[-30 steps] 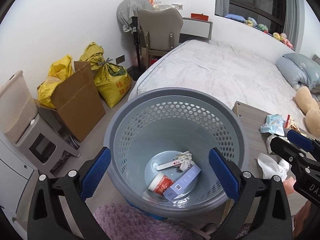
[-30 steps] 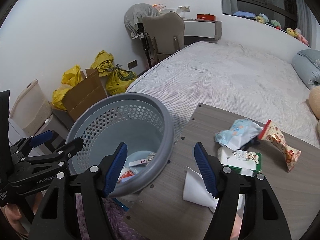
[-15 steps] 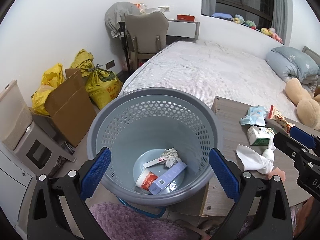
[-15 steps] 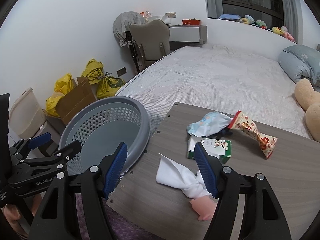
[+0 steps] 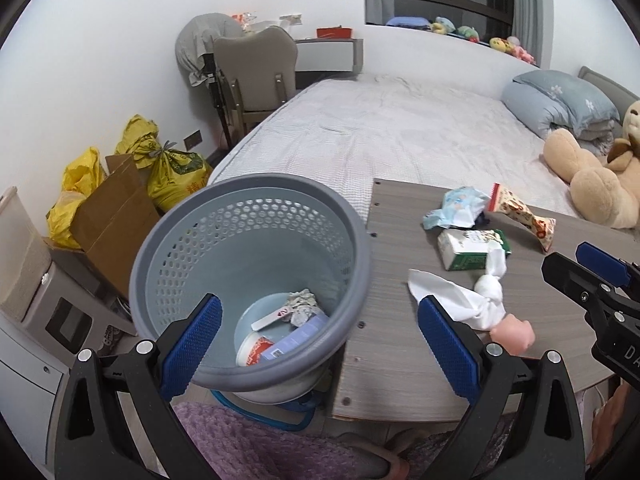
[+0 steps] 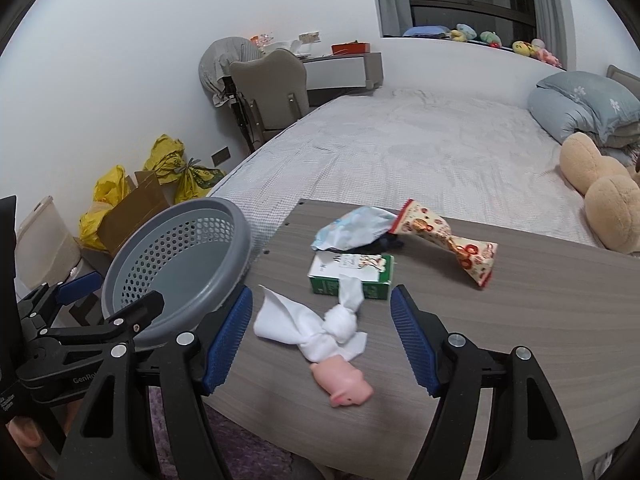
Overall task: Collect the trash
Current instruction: 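Move both tools back from the basket toward the table, then grasp the pink pig toy with the right tool while the left grasps the white tissue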
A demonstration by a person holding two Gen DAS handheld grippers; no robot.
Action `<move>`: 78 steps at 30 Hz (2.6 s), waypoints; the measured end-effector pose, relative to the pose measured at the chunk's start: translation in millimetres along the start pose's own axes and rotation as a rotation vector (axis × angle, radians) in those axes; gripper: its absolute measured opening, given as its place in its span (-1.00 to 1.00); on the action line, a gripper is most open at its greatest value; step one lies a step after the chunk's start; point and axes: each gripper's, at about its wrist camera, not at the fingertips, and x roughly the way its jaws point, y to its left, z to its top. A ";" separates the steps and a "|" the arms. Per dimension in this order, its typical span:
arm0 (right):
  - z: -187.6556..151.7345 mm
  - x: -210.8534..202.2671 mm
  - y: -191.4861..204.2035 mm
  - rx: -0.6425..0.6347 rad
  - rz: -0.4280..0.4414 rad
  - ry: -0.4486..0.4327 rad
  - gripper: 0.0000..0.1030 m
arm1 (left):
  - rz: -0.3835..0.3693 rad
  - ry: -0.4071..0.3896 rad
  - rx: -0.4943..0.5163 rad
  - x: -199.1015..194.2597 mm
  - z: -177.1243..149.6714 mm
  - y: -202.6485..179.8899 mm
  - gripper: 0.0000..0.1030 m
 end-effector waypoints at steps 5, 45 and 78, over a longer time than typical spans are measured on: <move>-7.6 -4.3 -17.5 0.027 -0.010 0.005 0.33 | -0.019 0.009 0.036 -0.4 -3.2 -21.3 0.87; -55.6 61.4 -16.9 -0.019 0.022 0.205 -0.29 | -0.028 0.089 0.018 32.6 -6.5 -28.8 0.87; -62.8 18.8 -116.3 0.225 0.001 0.129 -0.30 | -0.181 0.201 0.194 95.2 -5.4 -140.4 0.44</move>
